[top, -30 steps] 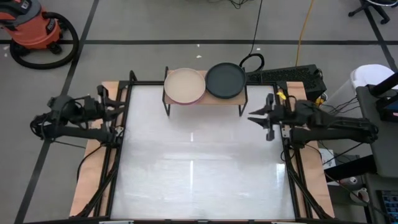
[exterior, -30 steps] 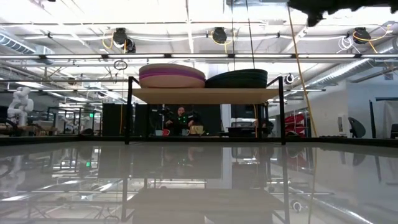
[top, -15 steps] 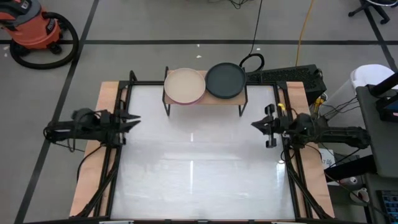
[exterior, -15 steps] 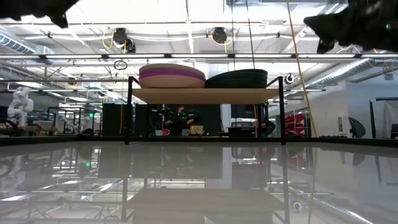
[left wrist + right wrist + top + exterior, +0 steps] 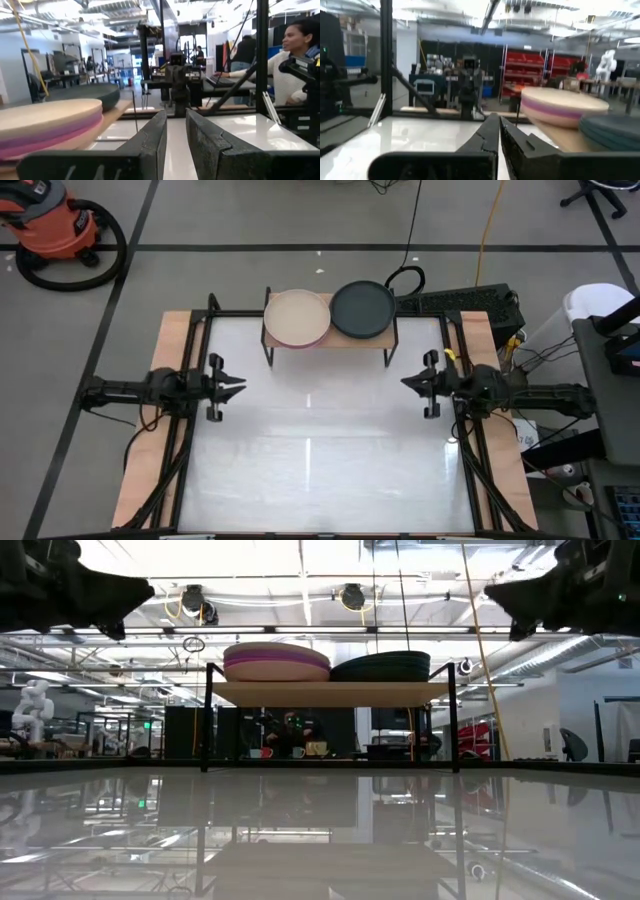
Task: Place and stack plates onto a shelf
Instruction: Return to Home Position
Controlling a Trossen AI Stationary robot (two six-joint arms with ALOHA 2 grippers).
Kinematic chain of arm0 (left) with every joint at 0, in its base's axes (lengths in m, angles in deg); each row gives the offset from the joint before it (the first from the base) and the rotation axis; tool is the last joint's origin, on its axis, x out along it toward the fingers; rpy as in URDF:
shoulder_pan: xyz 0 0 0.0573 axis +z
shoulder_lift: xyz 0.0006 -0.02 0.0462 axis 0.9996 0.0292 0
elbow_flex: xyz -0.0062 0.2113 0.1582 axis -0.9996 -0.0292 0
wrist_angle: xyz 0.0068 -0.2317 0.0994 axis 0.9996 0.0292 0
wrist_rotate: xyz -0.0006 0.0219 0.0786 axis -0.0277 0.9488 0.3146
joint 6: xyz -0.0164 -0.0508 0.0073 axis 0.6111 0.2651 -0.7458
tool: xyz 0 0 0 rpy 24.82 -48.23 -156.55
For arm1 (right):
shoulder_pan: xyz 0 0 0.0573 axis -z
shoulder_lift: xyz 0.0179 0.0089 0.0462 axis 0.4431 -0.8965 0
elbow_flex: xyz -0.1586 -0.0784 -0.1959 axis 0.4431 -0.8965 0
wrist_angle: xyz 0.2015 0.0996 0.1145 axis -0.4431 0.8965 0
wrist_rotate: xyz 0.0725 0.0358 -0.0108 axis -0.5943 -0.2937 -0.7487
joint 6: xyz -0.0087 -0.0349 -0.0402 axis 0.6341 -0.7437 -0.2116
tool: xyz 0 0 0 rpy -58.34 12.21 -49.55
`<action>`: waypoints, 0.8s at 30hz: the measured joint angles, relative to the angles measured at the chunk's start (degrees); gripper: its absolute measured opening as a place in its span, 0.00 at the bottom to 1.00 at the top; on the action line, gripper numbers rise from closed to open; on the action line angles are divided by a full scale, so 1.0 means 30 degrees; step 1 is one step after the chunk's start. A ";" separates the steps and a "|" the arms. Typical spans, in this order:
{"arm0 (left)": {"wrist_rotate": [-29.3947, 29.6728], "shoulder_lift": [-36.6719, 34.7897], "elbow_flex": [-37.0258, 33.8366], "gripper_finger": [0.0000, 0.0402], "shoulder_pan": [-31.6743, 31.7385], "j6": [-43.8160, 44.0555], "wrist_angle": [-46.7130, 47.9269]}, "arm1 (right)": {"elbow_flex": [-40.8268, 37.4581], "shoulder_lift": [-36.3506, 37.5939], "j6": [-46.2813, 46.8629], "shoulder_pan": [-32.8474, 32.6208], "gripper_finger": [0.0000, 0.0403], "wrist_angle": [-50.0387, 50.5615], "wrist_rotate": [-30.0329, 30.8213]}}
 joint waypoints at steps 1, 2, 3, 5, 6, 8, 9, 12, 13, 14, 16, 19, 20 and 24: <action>-0.0002 0.0002 0.0000 0.20 -0.0005 0.0128 0.0125 | -0.0002 -0.0003 0.0016 0.0000 0.00 0.0269 -0.0003; -0.0001 0.0000 0.0000 0.20 -0.0005 0.0169 0.0095 | -0.0002 -0.0003 0.0028 0.0000 0.00 0.0517 0.0000; -0.0003 -0.0007 0.0000 0.20 -0.0001 0.0163 0.0116 | -0.0006 0.0019 0.0024 0.0000 0.00 0.0768 0.0000; -0.0006 0.0000 0.0000 0.20 0.0001 0.0149 0.0359 | -0.0017 0.0008 0.0027 0.0000 0.00 0.1149 0.0000; -0.0001 0.0000 0.0000 0.20 -0.0005 0.0148 0.0465 | -0.0024 -0.0003 0.0031 0.0000 0.00 0.1361 0.0000; -0.0004 0.0000 0.0000 0.19 -0.0005 0.0113 0.0679 | -0.0024 -0.0003 0.0031 0.0000 0.00 0.1651 0.0000; -0.0004 0.0000 0.0000 0.18 0.0000 0.0063 0.0842 | -0.0025 -0.0003 0.0031 0.0000 0.00 0.1749 0.0000; -0.0162 0.0000 0.0000 0.07 -0.0005 -0.0158 0.1143 | -0.0039 -0.0003 0.0031 0.0000 0.00 0.2051 0.0000; -0.0166 0.0000 0.0000 0.04 -0.0005 -0.0163 0.1209 | -0.0039 -0.0003 0.0029 0.0000 0.00 0.2046 0.0000; -0.0168 0.0000 0.0000 0.02 -0.0005 -0.0149 0.1189 | -0.0039 -0.0003 0.0031 0.0000 0.00 0.2036 0.0000; -0.0168 0.0000 0.0000 0.02 0.0002 -0.0034 0.1180 | -0.0046 -0.0003 0.0028 0.0000 0.00 0.2066 0.0000; -0.0168 0.0000 0.0000 0.02 -0.0005 0.0264 0.1193 | -0.0053 -0.0003 0.0031 0.0000 0.00 0.2058 0.0000; -0.0168 0.0000 0.0000 0.02 -0.0003 0.0303 0.1195 | -0.0053 -0.0003 0.0031 0.0000 0.00 0.2058 -0.0003; -0.0168 0.0000 0.0000 0.02 -0.0002 -0.0124 0.1192 | -0.0060 -0.0003 0.0031 0.0000 0.00 0.2058 -0.0004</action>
